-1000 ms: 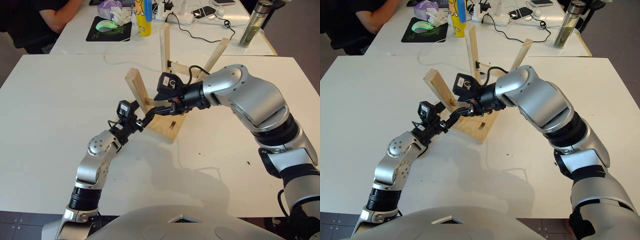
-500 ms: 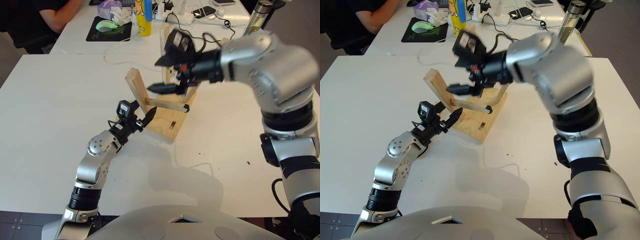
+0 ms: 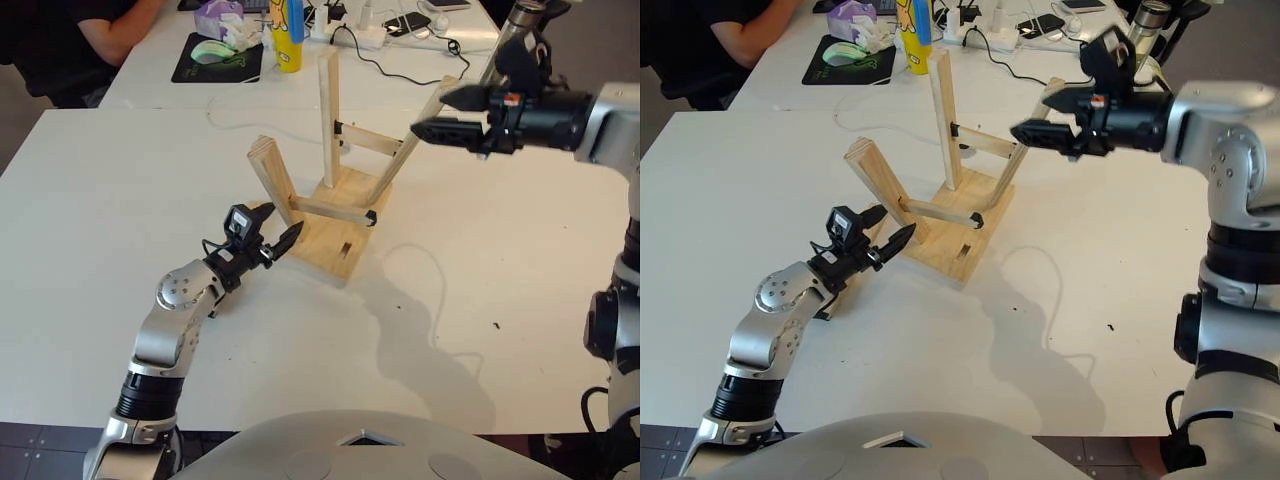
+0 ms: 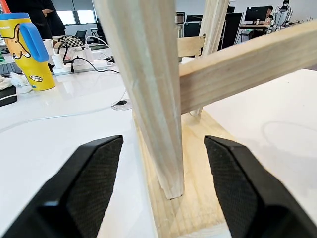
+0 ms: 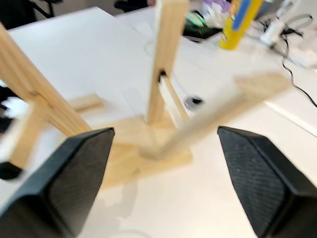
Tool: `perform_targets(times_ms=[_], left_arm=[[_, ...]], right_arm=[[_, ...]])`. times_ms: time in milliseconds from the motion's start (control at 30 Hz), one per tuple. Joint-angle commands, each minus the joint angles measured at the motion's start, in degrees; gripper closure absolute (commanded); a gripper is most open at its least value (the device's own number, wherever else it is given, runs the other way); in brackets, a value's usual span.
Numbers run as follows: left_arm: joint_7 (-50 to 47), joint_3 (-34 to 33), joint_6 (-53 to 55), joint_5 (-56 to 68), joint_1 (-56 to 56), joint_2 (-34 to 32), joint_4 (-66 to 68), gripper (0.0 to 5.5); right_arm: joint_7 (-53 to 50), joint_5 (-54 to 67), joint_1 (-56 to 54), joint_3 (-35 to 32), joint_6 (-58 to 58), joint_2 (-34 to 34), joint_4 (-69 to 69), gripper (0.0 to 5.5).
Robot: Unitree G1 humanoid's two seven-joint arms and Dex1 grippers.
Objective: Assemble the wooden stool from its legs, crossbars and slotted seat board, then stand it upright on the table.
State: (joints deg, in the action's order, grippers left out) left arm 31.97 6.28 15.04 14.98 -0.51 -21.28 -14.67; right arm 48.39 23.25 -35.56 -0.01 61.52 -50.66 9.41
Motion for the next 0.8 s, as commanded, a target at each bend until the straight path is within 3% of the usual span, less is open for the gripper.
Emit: perform_targets(times_ms=[33,200,400,633,800], left_arm=[[3.65,-0.6,0.56,-0.35,0.21,-3.98,0.01,2.43],[9.35,-3.45,0.58,0.06,1.36,-10.52,3.03,2.43],[11.04,-7.05,0.04,0.26,0.65,-13.67,6.17,2.43],[13.87,-6.89,0.67,0.44,-0.79,-14.95,8.02,2.43],[16.32,-7.24,0.54,0.39,-3.4,-16.2,10.81,2.43]], right_arm=[[-0.03,-1.77,14.46,2.75,-2.94,-3.01,5.66,1.64],[-0.97,-0.32,30.92,4.45,-8.38,1.55,15.24,1.64],[-12.17,-4.65,43.21,7.89,-15.3,12.39,18.29,1.64],[-21.35,-7.69,46.15,14.6,-19.44,24.47,16.56,1.64],[-24.43,-10.86,45.45,20.13,-21.88,29.05,14.27,1.64]])
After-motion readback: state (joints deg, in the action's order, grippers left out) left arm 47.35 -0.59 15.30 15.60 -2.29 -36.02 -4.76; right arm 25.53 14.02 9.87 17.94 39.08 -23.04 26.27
